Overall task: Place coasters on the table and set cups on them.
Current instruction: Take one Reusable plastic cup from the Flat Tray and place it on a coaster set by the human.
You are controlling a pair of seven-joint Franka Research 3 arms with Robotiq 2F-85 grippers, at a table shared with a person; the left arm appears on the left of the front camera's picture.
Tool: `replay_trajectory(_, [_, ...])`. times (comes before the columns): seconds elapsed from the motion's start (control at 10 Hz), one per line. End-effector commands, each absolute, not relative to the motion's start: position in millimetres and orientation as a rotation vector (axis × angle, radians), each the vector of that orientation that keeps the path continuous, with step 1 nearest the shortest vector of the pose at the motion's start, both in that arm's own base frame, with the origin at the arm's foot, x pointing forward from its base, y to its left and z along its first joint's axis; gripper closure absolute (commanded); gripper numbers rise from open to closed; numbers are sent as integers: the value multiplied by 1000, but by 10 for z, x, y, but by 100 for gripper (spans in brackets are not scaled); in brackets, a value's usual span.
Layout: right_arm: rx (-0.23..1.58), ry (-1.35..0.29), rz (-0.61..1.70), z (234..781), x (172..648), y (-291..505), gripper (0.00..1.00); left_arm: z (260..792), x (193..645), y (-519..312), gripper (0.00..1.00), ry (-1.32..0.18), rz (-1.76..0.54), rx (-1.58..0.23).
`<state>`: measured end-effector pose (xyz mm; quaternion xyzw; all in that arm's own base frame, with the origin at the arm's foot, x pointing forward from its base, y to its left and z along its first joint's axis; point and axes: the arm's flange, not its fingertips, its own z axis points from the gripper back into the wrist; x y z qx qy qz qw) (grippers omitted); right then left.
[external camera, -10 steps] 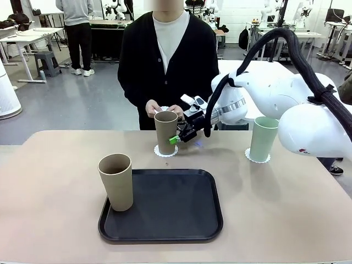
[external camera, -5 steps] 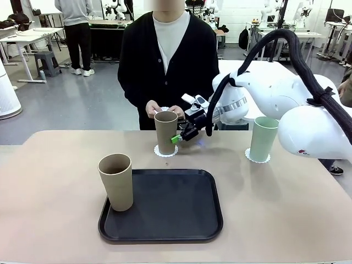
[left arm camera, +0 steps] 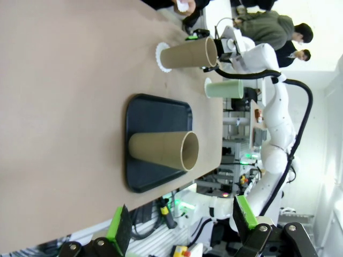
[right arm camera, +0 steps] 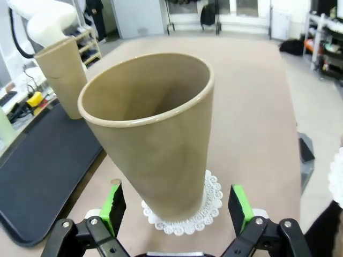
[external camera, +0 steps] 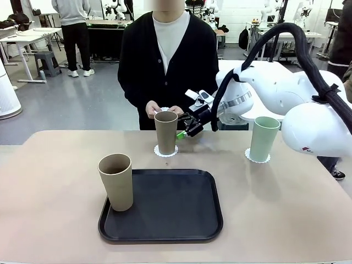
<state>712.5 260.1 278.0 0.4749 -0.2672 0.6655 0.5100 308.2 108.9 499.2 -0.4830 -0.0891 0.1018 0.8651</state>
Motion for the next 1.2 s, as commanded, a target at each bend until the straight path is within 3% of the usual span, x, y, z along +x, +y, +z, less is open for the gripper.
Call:
replay_trajectory(0.0, [1001,-576,1576,2969,7018,2452,0,4995,3076,1092,0,-195,208,-1024])
replay_trajectory(0.5, [508,-383,1310,4248,6479,1942,0,4995,3076,1092,0,-195,208,-1024])
replay_trajectory(0.7, [316,-359,1071,4730,5911,2087,0,4995,3076,1092,0,-195,208,-1024])
replay_trajectory(1.1, [127,-223,755,5414,4709,2417,0,4995,3076,1092,0,-195,208,-1024])
